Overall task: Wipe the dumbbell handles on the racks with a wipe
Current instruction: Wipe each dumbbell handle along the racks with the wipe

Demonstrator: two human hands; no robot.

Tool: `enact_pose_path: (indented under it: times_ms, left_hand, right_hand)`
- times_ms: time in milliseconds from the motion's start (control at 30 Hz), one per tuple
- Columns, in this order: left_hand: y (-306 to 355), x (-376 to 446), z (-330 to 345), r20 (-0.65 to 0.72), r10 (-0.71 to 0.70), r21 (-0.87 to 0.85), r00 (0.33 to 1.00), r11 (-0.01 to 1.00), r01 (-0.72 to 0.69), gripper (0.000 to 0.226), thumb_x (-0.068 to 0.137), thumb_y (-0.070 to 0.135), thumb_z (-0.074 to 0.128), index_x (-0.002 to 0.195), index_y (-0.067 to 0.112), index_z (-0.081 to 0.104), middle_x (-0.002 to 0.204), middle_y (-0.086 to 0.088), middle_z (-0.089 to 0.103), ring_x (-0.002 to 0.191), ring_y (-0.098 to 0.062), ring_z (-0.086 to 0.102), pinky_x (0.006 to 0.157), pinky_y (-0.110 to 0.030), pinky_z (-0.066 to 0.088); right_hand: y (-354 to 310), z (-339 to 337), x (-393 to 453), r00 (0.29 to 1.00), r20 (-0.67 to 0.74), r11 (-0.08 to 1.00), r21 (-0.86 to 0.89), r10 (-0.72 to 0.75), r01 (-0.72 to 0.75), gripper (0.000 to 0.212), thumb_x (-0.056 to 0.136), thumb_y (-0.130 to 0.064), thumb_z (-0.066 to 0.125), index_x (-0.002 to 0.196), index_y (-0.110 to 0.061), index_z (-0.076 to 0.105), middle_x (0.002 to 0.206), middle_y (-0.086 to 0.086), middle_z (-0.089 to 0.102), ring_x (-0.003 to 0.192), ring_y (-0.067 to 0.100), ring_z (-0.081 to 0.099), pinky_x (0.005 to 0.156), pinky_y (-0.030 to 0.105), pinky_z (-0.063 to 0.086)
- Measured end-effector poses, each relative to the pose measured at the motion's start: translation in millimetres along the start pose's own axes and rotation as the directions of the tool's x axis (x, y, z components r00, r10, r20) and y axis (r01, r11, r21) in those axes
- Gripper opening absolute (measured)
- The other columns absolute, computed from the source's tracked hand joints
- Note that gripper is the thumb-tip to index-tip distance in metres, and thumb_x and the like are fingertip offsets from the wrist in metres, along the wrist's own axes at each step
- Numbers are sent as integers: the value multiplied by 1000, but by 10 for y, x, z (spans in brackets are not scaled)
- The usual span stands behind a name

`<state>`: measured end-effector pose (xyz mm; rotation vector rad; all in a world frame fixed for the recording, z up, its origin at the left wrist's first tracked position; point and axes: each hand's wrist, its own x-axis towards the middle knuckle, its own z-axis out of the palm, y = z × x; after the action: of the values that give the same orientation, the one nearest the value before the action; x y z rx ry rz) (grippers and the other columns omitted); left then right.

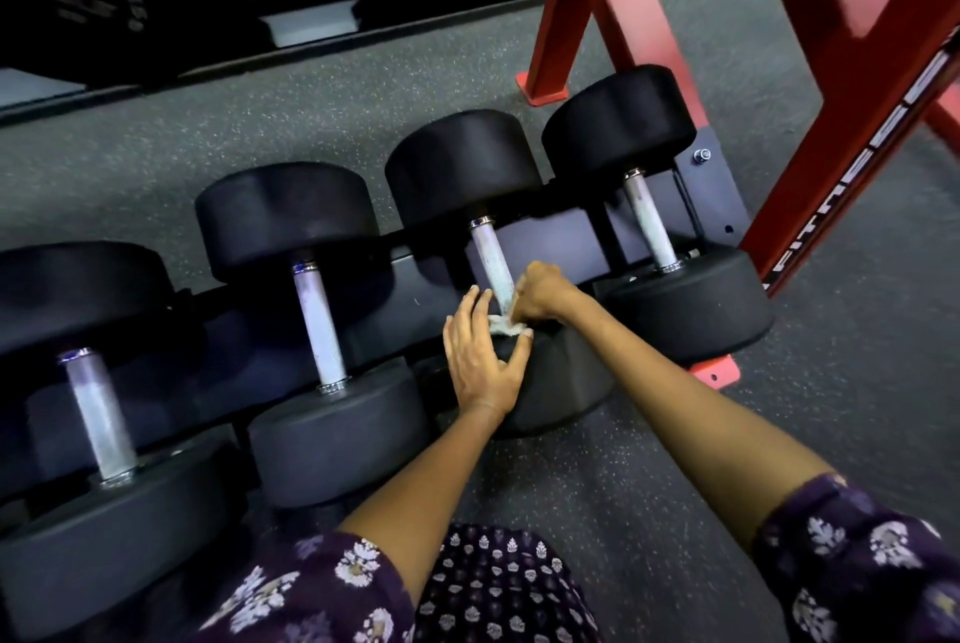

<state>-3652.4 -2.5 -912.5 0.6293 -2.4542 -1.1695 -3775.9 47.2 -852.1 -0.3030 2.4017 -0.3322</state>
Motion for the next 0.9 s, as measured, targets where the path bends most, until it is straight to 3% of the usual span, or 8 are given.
enact_pose_path:
  times_ms: [167,267,367,433,533,667,767,900]
  left_hand:
    - [39,-28,-12,0,-4,49,1000,999,4,76,84,55,43,138,1,47,145,-16,44,135,-29,40,116,-50,20]
    - [73,-152,-11,-9,-78,74,997,994,79,81,91,64,34,140,0,42,147,-18,39,138,-30,36,116,-51,19]
    - [6,-420,8,102,206,189,973,957,-222,76,99,60,20,142,0,32,149,-18,33,140,-33,25,118,-50,15]
    - [-122,-479,-25,199,399,222,895,871,-438,71,100,57,20,145,1,26,150,-14,28,141,-33,21,118,-48,8]
    - [-243,-326,-82,256,549,181,796,781,-597,67,100,53,31,145,3,27,150,-15,33,142,-29,24,120,-43,8]
    - [-188,-248,-57,173,469,119,866,863,-491,63,98,52,37,139,4,36,144,-16,42,138,-27,32,119,-42,14]
    - [-180,-249,-35,147,498,114,854,850,-515,57,101,50,28,137,7,40,143,-11,40,135,-28,36,116,-45,19]
    - [-205,-249,-39,145,529,113,836,831,-545,54,102,47,25,138,9,39,141,-9,39,131,-27,40,115,-43,22]
  right_hand:
    - [-10,101,-74,957,-186,975,-19,-220,220,16,80,-7,58,89,-4,72,92,17,68,90,32,62,66,28,42]
    - [46,58,-65,916,-311,954,76,-252,289,15,81,-10,59,88,-7,71,91,14,70,90,31,63,72,32,47]
    - [57,-20,-19,872,-376,930,68,-312,362,15,82,-18,64,92,-9,70,95,12,67,92,29,61,77,36,47]
    - [96,-68,31,879,-236,910,-89,-415,406,18,83,-21,65,97,-10,70,97,10,62,93,27,60,77,34,45]
    - [159,-80,57,864,8,837,-244,-504,491,23,82,-18,68,103,-10,70,102,9,57,95,25,58,80,30,45]
    - [141,-66,36,818,131,756,-323,-560,570,24,89,-20,59,106,-8,70,98,5,44,89,24,54,68,23,33]
    - [123,-111,24,775,270,681,-371,-571,631,22,92,-17,54,100,-3,69,100,11,46,79,19,46,63,18,23]
    - [71,-145,54,785,312,678,-396,-535,619,16,85,-8,56,90,3,68,97,17,61,89,29,58,70,29,41]
